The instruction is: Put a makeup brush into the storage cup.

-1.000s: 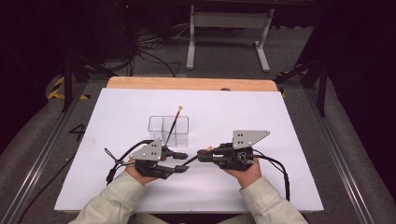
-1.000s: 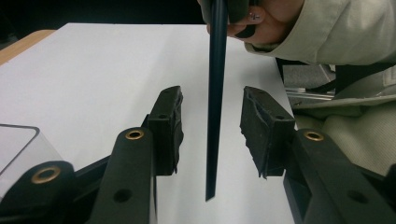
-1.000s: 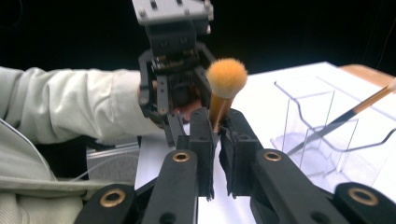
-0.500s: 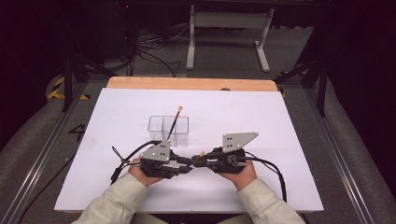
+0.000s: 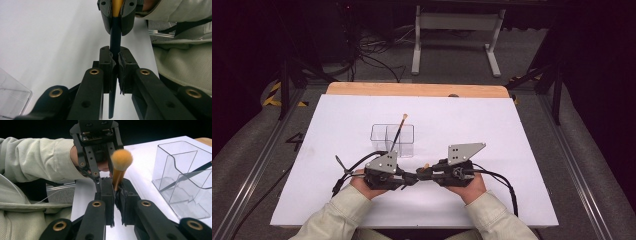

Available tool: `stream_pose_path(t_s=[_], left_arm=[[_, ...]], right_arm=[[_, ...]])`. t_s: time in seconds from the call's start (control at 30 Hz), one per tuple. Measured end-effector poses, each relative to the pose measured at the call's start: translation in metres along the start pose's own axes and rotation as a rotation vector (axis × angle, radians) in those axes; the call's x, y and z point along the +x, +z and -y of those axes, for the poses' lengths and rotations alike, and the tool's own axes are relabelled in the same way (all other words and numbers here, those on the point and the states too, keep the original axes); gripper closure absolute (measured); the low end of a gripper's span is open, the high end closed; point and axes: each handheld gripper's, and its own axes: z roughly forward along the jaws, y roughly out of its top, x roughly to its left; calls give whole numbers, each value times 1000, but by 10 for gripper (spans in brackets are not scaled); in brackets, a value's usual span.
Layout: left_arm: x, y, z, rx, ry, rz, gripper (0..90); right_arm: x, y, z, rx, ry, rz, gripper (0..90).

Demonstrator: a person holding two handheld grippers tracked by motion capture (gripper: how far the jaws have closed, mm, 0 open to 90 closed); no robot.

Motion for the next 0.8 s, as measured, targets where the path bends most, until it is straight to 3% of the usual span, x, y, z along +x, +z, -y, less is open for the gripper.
stream_pose_path(t_s=[0.07, 0.17, 0.37, 0.57, 0.8], left_arm=[[0, -1, 0, -9, 1, -1, 828], [1, -4, 0, -32, -9, -1, 829], [5, -15, 0, -102, -24, -27, 829], [7, -27, 0, -159, -30, -96, 829], [12, -38, -2, -201, -60, -166, 828]], right_arm=[[0, 0, 0, -4, -5, 0, 824], [0, -2, -1, -13, 0, 9, 647], [1, -6, -2, -33, 3, 30, 478], [-1, -15, -2, -68, -3, 75, 323], [-9, -26, 1, -105, 35, 139, 101]])
